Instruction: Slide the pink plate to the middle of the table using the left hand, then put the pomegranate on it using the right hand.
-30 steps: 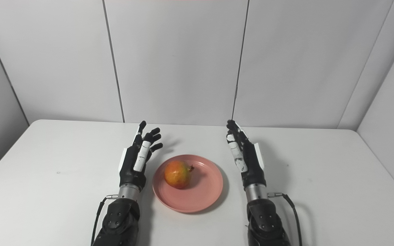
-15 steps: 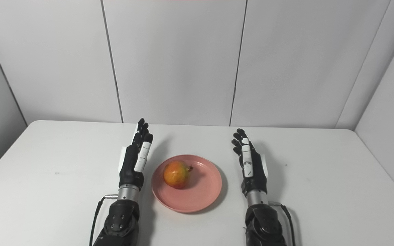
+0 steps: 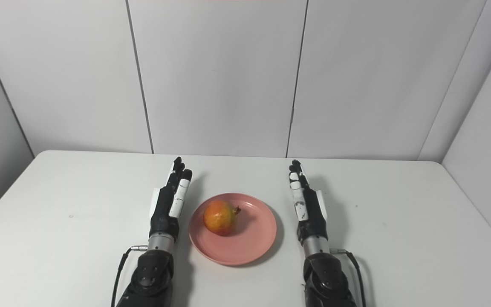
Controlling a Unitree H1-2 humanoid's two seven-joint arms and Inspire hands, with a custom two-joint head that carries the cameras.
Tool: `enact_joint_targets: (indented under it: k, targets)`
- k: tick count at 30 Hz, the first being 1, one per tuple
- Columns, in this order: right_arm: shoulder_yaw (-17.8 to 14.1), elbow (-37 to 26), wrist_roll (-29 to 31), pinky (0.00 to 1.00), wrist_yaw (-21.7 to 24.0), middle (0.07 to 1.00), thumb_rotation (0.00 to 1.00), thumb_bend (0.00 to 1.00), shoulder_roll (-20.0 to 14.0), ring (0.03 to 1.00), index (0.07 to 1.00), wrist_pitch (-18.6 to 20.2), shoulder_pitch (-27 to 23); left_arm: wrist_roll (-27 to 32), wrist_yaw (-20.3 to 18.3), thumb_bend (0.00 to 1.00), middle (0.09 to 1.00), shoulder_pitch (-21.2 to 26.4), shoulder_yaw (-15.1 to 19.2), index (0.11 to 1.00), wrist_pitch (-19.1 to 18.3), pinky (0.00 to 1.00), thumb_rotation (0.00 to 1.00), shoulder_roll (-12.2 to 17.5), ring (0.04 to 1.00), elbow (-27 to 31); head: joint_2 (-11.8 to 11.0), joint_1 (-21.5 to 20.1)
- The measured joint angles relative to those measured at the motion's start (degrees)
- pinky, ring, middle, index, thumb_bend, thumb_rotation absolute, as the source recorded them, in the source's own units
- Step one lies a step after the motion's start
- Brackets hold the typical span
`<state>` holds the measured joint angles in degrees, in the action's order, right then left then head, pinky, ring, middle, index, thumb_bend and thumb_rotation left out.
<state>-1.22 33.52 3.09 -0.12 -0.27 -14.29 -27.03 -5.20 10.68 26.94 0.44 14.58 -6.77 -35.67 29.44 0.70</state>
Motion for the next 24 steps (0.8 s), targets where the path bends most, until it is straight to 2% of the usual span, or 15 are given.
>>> enact_joint_targets:
  k: [5, 14, 20, 24]
  targets:
    - [1.1, 0.0, -0.7, 1.0, 0.8, 1.0, 1.0, 0.88, -0.4, 1.0, 1.0, 0.3, 0.0, 1.0, -0.2, 0.89, 1.0, 0.0, 0.2, 0.999, 0.0, 1.0, 1.0, 0.0, 1.0, 0.0, 0.3, 0.0]
    - [0.1, 0.0, 2.5, 1.0, 2.7, 1.0, 1.0, 0.93, -0.5, 1.0, 1.0, 3.8, -0.1, 3.2, -0.6, 0.89, 1.0, 0.0, 0.4, 1.0, -0.2, 1.0, 1.0, 0.0, 1.0, -0.1, -0.2, 0.0]
    - [-0.3, -0.5, 3.1, 1.0, 3.3, 1.0, 1.0, 0.92, -0.5, 1.0, 1.0, 5.5, -0.1, 4.2, -1.2, 0.9, 1.0, -0.1, 0.5, 1.0, 0.6, 1.0, 0.99, -0.1, 1.0, -0.3, -1.1, -0.3]
    - [-1.9, -0.6, 4.7, 1.0, 3.1, 1.0, 1.0, 0.9, -0.1, 1.0, 1.0, 5.6, 0.0, 4.5, -1.5, 0.91, 1.0, -0.2, 0.5, 1.0, 1.9, 1.0, 0.99, -0.2, 1.0, -0.8, -0.9, -0.2]
